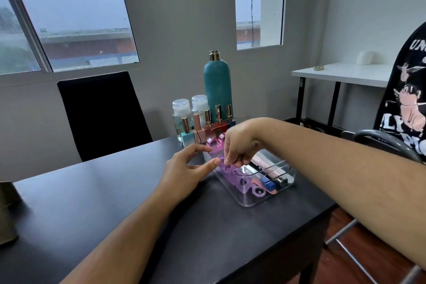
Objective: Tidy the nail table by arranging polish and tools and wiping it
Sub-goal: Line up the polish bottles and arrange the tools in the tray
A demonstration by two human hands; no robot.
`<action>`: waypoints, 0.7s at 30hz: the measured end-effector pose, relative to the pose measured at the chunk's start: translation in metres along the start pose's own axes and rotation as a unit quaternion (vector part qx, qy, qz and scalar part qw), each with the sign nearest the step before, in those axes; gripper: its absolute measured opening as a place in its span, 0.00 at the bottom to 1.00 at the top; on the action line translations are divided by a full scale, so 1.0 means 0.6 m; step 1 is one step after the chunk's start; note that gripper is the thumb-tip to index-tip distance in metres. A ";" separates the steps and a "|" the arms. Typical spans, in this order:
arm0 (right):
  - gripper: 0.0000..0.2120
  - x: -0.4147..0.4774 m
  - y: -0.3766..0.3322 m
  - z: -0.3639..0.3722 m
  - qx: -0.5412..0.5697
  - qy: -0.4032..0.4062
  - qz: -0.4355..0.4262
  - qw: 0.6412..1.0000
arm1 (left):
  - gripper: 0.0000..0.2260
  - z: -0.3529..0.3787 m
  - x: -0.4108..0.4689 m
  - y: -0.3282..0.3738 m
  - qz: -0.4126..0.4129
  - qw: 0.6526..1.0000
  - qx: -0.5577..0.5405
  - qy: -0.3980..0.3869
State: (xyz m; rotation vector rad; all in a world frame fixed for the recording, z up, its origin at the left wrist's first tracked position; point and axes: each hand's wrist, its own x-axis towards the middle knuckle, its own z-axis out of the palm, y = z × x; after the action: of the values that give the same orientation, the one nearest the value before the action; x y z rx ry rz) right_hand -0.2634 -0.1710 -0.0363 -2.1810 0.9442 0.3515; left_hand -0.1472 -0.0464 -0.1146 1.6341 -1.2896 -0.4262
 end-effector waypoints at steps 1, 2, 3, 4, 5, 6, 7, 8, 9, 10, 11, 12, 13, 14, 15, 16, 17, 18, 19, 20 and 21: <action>0.05 0.000 0.000 -0.001 -0.004 0.004 0.004 1.000 | 0.22 0.000 0.000 0.000 -0.001 1.000 -0.001 0.000; 0.05 -0.001 0.001 -0.002 -0.009 0.008 0.006 1.000 | 0.22 0.000 -0.001 0.000 -0.002 1.000 -0.001 -0.001; 0.05 -0.003 0.001 -0.003 -0.011 0.011 0.007 1.000 | 0.21 0.000 -0.001 0.000 -0.002 1.000 -0.002 -0.002; 0.05 -0.004 0.002 -0.004 -0.011 0.012 0.006 1.000 | 0.20 0.000 0.000 0.000 -0.001 1.000 -0.002 -0.003; 0.05 -0.005 0.002 -0.004 -0.008 0.011 0.003 1.000 | 0.20 0.001 0.000 -0.001 -0.001 1.000 -0.002 -0.003; 0.05 -0.005 0.003 -0.003 -0.004 0.009 0.000 1.000 | 0.20 0.001 0.000 -0.001 -0.001 1.000 -0.002 -0.003; 0.05 -0.004 0.003 -0.001 -0.001 0.008 -0.003 1.000 | 0.21 0.001 0.000 -0.001 -0.001 1.000 0.000 -0.003; 0.05 -0.004 0.004 0.001 0.004 0.006 -0.006 1.000 | 0.21 0.001 0.001 -0.001 -0.001 1.000 0.001 -0.002; 0.05 -0.004 0.004 0.003 0.010 0.003 -0.008 1.000 | 0.21 0.001 0.001 -0.001 -0.001 1.000 0.002 0.000; 0.06 -0.003 0.005 0.004 0.017 -0.001 -0.009 1.000 | 0.21 0.000 0.001 0.000 -0.001 1.000 0.004 0.000; 0.06 -0.002 0.006 0.005 0.021 -0.005 -0.010 1.000 | 0.21 0.000 0.002 0.000 -0.001 1.000 0.008 0.000; 0.06 -0.002 0.007 0.006 0.025 -0.008 -0.011 1.000 | 0.22 -0.001 0.001 0.001 -0.003 1.000 0.013 -0.004; 0.06 -0.002 0.008 0.005 0.027 -0.010 -0.012 1.000 | 0.22 -0.001 0.001 0.003 -0.005 1.000 0.022 -0.007; 0.06 -0.003 0.010 0.003 0.029 -0.011 -0.015 0.999 | 0.22 -0.001 0.001 0.005 -0.004 0.999 0.036 -0.007; 0.06 -0.005 0.011 -0.001 0.030 -0.010 -0.020 0.999 | 0.22 -0.002 0.002 0.007 0.001 0.998 0.060 0.003; 0.05 -0.007 0.013 -0.006 0.032 -0.010 -0.024 0.999 | 0.20 -0.004 0.006 0.009 0.011 0.995 0.094 0.024; 0.05 -0.011 0.016 -0.012 0.036 -0.011 -0.028 0.999 | 0.17 -0.006 0.012 0.012 0.025 0.990 0.129 0.050; 0.05 -0.015 0.019 -0.019 0.043 -0.010 -0.033 0.999 | 0.12 -0.011 0.022 0.018 0.039 0.984 0.157 0.073; 0.06 -0.019 0.024 -0.026 0.051 -0.007 -0.039 0.998 | 0.09 -0.017 0.033 0.026 0.052 0.980 0.174 0.084; 0.07 -0.024 0.029 -0.033 0.062 -0.003 -0.048 0.997 | 0.07 -0.023 0.046 0.035 0.061 0.977 0.190 0.079; 0.08 -0.028 0.035 -0.040 0.073 0.001 -0.061 0.996 | 0.06 -0.029 0.059 0.046 0.065 0.973 0.215 0.058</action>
State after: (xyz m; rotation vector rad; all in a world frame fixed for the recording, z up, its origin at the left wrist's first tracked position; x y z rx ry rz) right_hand -0.2910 -0.1889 -0.0217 -2.0941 0.8075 0.2161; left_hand -0.1357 -0.0688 -0.0735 1.8811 -1.4589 0.0376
